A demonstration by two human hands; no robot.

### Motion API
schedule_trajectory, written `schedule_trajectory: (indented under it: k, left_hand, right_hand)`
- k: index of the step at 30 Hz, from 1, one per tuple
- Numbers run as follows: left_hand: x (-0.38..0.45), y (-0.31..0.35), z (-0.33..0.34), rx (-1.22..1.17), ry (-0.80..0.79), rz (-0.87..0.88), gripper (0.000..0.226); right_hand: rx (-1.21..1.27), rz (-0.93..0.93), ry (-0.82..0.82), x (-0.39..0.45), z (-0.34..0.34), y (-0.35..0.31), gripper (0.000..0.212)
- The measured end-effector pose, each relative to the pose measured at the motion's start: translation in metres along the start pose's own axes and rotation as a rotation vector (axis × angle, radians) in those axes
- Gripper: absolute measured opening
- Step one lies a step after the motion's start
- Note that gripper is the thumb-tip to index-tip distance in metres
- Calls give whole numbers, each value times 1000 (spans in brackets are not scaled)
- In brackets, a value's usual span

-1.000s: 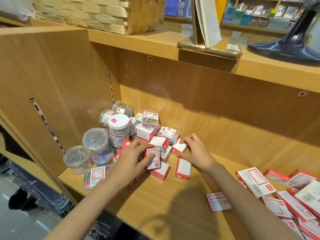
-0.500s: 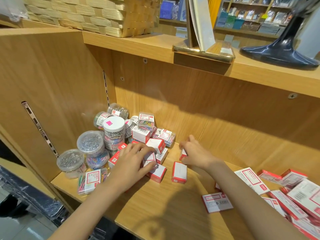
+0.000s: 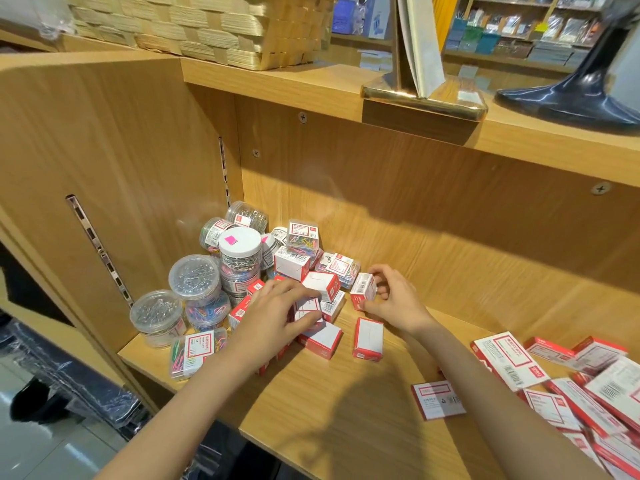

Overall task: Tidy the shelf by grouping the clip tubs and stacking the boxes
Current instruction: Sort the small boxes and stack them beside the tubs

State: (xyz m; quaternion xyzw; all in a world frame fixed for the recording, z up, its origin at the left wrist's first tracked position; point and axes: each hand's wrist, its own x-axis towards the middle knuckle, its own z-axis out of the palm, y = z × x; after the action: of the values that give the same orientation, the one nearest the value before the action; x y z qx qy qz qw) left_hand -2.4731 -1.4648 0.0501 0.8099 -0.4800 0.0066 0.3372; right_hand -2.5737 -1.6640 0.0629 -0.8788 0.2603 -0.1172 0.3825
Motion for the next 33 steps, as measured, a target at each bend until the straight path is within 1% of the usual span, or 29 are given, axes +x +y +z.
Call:
schedule_trajectory:
  k: [2,4,9,12,16,22,27,31,33]
  left_hand:
    - [-1,-1,-1,-3,-10,-4,63]
    - [0,-1,-1,-2,-17,-9,64]
    - [1,-4,1,-11,-8,-11,62]
    - [1,-5,2,-13,-9,-14,62]
    - [2,-5,1,-8,-23,-18,66]
    - [2,-7,2,6,-26,-2,67]
    - [2,-8,3,16,-21,15,71]
    - [3,-7,3,6,-5,29,84]
    - [4,-7,2,-1,-8,27,86]
  right_hand:
    - [-46,-24,1,-2,1,-2,55]
    - [-55,-6,-3,-4,-1,0,56]
    - [-225,-7,-23,-2,-6,-2,70]
    - [-264,-48,-11,0,-2,-7,74]
    - [-221,-89,-10,1,6,-9,64]
    - [-216,-104,57,0,14,-9,52]
    - [-167,-105,80,-5,3,-5,41]
    - [-203,-115,20,-6,-2,-5,49]
    - [-214,-95,27,-3,6,-9,47]
